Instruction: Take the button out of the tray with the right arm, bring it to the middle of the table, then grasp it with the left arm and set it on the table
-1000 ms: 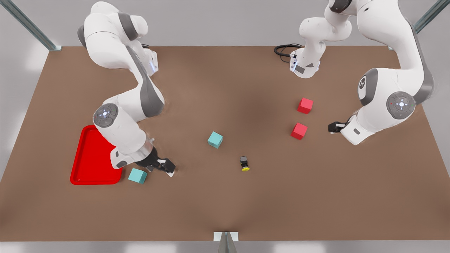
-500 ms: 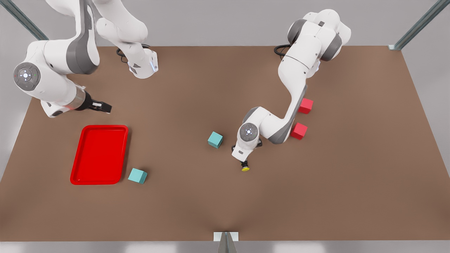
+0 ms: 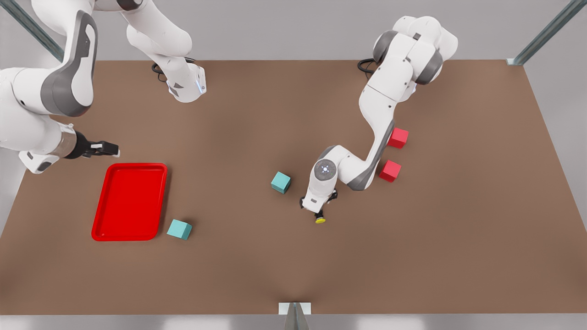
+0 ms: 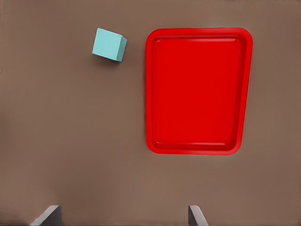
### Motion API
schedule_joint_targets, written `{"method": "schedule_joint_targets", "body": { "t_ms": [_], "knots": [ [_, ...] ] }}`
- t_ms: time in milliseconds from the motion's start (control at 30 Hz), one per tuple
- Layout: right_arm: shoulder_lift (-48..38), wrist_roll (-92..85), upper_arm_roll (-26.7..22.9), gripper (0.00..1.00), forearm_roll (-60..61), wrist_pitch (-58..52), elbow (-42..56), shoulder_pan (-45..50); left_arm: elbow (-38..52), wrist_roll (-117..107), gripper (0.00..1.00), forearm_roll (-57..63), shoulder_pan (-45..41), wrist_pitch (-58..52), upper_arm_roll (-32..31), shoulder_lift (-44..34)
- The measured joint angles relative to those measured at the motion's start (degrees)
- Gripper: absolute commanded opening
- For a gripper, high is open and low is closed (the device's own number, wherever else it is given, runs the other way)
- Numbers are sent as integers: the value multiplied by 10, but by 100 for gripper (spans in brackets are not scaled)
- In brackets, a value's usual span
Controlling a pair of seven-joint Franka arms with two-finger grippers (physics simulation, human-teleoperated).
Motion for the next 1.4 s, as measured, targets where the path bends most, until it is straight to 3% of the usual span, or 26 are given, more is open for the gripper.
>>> {"method": "schedule_joint_targets", "body": {
  "t_ms": [700, 733, 767, 800, 967, 1100, 1400],
  "knots": [
    [5, -94, 0, 100, -3, -11, 6, 2, 25, -9, 100, 1, 14, 42, 3, 39],
    [5, -96, 0, 100, -4, -11, 6, 2, 27, -9, 92, 2, 15, 42, 3, 39],
    [5, -98, 0, 100, -4, -11, 6, 3, 27, -9, 76, 2, 15, 42, 3, 39],
    [5, -100, 0, 100, -4, -11, 6, 3, 28, -9, 70, 2, 14, 42, 3, 39],
    [4, -108, 0, 100, -4, -14, 6, 11, 28, -9, 67, 2, 15, 43, 3, 39],
    [7, -113, 0, 100, -6, -15, 6, 10, 27, -10, 46, 2, 15, 42, 3, 40],
    [8, -120, 0, 100, -10, -17, 7, 11, 27, -16, 43, 7, 15, 42, 3, 45]
  ]
}}
